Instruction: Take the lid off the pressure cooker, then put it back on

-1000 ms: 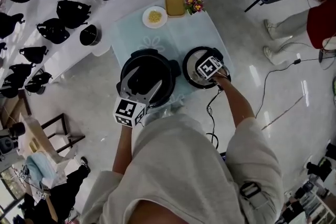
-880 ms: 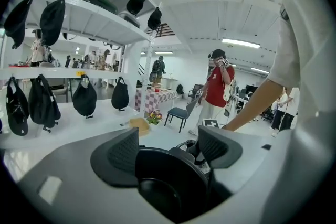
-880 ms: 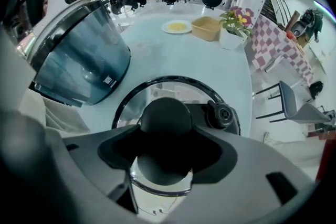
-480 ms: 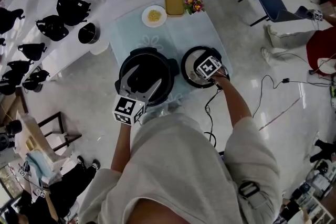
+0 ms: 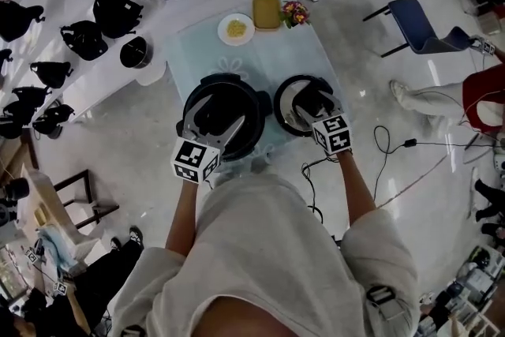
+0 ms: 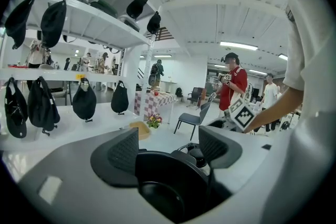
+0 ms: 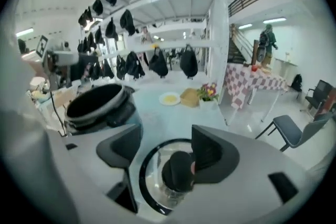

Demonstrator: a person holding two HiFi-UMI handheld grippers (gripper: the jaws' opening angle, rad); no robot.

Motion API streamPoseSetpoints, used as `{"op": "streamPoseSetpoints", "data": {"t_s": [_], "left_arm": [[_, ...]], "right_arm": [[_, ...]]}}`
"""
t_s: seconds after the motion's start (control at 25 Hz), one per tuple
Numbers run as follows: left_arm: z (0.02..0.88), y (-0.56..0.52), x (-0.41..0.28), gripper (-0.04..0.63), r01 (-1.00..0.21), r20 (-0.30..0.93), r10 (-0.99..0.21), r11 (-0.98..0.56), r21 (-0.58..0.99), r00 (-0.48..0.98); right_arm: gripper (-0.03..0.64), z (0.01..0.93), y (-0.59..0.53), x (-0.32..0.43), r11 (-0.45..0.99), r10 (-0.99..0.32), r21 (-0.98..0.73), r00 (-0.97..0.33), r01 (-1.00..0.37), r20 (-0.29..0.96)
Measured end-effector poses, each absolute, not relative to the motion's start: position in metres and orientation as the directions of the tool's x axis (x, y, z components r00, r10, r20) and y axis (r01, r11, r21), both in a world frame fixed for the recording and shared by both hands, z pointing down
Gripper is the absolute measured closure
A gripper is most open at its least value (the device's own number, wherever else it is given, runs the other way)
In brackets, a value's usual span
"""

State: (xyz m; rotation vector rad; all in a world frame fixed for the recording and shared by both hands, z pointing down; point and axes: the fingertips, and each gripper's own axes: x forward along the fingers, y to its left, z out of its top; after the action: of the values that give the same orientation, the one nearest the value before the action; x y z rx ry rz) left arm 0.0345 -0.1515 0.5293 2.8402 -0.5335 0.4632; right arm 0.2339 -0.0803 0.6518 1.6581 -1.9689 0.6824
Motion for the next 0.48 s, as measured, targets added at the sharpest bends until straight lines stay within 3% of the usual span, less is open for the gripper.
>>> {"op": "streamPoseSetpoints", "data": {"t_s": [0.24, 0.48], "left_arm": [[0.513, -0.157, 0.028, 0.256, -0.394, 0.300, -0.345, -0.911, 0.118, 0.889], [0.489, -0.160, 0.012, 0.256, -0.421, 0.246, -0.388, -0.902, 0.098, 0.888]], "right_arm": [[0.322, 0.523, -0.069, 0.195, 0.070, -0.943, -0.076, -0.091, -0.995, 0.320], [0.321, 0.452, -0.066, 0.155, 0.109, -0.977, -0.022, -0.111, -0.994, 0.185]]}}
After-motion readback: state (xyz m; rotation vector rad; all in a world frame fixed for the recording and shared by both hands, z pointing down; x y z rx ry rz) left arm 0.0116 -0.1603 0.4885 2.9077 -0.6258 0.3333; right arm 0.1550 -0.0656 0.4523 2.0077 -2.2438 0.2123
